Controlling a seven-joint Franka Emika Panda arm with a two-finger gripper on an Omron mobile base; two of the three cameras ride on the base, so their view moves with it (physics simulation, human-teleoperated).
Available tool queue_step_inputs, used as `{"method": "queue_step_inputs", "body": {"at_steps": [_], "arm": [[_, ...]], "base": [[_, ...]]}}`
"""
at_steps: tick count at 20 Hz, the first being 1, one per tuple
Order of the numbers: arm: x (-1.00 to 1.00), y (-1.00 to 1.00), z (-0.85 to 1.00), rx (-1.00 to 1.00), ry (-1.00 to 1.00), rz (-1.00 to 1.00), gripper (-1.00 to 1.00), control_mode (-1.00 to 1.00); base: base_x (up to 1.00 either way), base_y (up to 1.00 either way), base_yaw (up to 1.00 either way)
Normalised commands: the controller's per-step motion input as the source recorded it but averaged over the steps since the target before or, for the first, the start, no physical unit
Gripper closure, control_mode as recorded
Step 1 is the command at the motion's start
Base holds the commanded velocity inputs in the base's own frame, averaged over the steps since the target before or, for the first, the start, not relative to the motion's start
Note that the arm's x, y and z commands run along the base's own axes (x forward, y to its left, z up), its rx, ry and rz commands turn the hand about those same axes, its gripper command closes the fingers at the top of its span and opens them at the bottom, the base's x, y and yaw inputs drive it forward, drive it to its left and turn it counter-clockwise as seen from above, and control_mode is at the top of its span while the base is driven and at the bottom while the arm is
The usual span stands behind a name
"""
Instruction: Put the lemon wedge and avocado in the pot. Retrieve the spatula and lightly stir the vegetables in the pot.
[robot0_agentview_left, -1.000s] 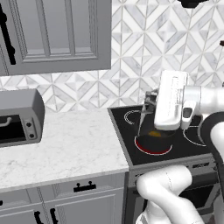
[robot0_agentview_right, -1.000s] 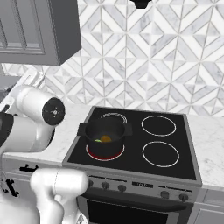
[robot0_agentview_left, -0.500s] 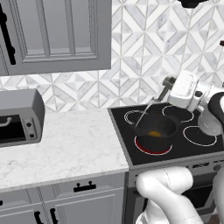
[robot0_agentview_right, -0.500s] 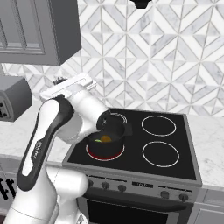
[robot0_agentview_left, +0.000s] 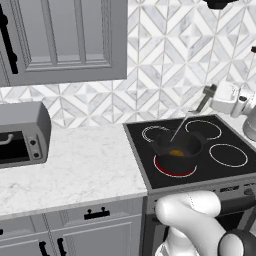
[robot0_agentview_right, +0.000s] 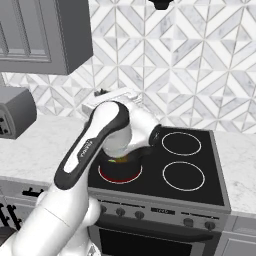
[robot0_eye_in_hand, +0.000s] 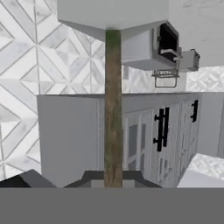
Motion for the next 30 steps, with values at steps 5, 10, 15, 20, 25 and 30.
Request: {"method": "queue_step_inputs", "body": {"at_steps": [5, 10, 15, 20, 25, 30], "arm": [[0.48, -0.35, -0.24, -0.01, 0.05, 0.40, 1.00, -1.00], [0.46, -0.36, -0.13, -0.02, 0.00, 0.37, 1.00, -1.00], [0.77, -0.07, -0.47, -0.11, 0.00, 0.29, 1.00, -1.00], [0.29, -0.01, -0.50, -0.08, -0.01, 0.32, 1.00, -1.00], [0.22, 0.00, -0.41, -0.05, -0.03, 0.31, 1.00, -1.00], [0.37, 0.00, -0.29, -0.01, -0.03, 0.26, 1.00, -1.00]], "base": [[0.00, 0.00, 0.00], [0.00, 0.00, 0.00], [0.00, 0.00, 0.00], [0.00, 0.00, 0.00], [0.00, 0.00, 0.00], [0.00, 0.00, 0.00]]}}
